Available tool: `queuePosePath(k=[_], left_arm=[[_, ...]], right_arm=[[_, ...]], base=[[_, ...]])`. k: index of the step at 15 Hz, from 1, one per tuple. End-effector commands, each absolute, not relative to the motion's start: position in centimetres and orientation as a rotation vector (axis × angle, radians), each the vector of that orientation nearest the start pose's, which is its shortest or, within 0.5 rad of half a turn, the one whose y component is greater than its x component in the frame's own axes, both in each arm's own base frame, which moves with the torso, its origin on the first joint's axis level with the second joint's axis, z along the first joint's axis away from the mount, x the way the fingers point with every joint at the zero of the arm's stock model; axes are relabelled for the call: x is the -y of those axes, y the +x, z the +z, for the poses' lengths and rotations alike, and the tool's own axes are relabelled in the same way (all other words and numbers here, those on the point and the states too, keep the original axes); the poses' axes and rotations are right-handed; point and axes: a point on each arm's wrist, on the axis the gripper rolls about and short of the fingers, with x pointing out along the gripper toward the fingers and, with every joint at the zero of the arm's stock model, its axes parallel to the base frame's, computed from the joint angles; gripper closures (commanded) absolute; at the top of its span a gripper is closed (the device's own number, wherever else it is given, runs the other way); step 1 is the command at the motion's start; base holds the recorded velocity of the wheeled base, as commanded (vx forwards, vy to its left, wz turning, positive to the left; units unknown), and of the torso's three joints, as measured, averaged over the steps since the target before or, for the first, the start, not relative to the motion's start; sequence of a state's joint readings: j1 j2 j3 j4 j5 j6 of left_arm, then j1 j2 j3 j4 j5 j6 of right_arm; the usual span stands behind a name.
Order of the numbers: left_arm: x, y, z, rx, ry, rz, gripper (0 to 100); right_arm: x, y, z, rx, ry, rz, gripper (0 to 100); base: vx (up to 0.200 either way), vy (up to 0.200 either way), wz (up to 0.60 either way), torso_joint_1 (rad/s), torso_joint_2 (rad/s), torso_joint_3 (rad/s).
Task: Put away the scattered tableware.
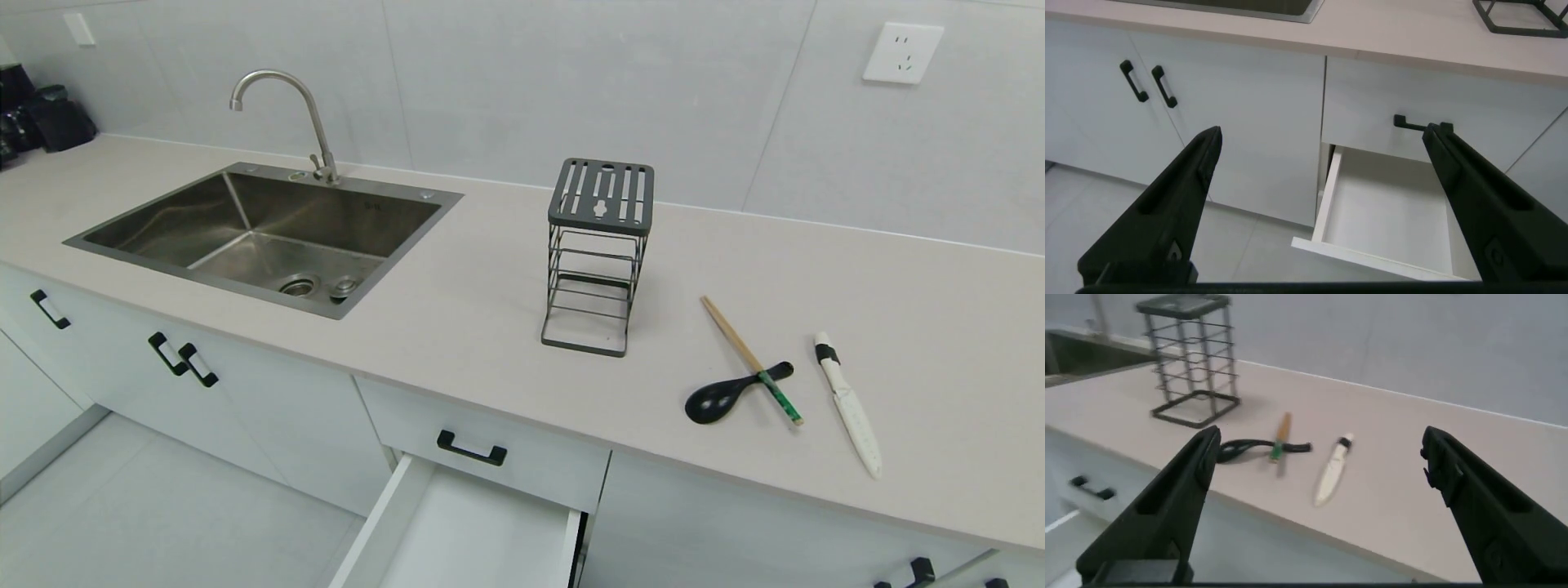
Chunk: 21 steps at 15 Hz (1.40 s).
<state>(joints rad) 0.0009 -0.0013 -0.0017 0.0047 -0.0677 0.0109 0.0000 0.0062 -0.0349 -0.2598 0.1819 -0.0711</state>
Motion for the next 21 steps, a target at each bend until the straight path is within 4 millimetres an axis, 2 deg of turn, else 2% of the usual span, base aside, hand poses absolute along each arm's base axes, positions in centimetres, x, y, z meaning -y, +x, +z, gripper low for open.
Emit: queuePosePath(k=[1, 4, 6, 7, 11, 14, 15, 21], left_arm=[[0.2, -2.3, 7.5, -0.003, 0.011, -0.066, 0], [0.2, -2.3, 7.5, -0.003, 0.011, -0.066, 0], [0.2, -2.3, 7.5, -0.003, 0.011, -0.066, 0], [0.2, -2.3, 7.5, -0.003, 0.011, -0.066, 0], [0.2, -2.3, 7.5, -0.003, 0.011, -0.066, 0], [0.2, -2.3, 7.5, -0.003, 0.011, -0.066, 0], [0.2, -2.3, 7.5, -0.003, 0.011, -0.066, 0], [0.2, -2.3, 7.5, -0.003, 0.011, -0.066, 0]], right_arm=[[-0.7, -2.6, 15.5, 0.278, -0.106, 0.281, 0], [-0.9, 0.4, 18.0, 0.140, -0.092, 0.389, 0], [-0.9, 2.5, 18.6, 0.045, -0.076, 0.411, 0], [-1.1, 4.3, 18.9, -0.032, -0.061, 0.445, 0], [-1.6, 8.9, 18.5, -0.228, -0.049, 0.474, 0], [-1.9, 10.7, 18.5, -0.282, -0.067, 0.465, 0], [-2.1, 11.9, 18.5, -0.317, -0.072, 0.462, 0], [-3.0, 17.3, 16.5, -0.509, -0.081, 0.410, 0]], base=[[0.000, 0.000, 0.00, 0.000, 0.00, 0.000], [0.000, 0.000, 0.00, 0.000, 0.00, 0.000], [0.000, 0.000, 0.00, 0.000, 0.00, 0.000], [0.000, 0.000, 0.00, 0.000, 0.00, 0.000], [0.000, 0.000, 0.00, 0.000, 0.00, 0.000], [0.000, 0.000, 0.00, 0.000, 0.00, 0.000], [0.000, 0.000, 0.00, 0.000, 0.00, 0.000], [0.000, 0.000, 0.00, 0.000, 0.00, 0.000]])
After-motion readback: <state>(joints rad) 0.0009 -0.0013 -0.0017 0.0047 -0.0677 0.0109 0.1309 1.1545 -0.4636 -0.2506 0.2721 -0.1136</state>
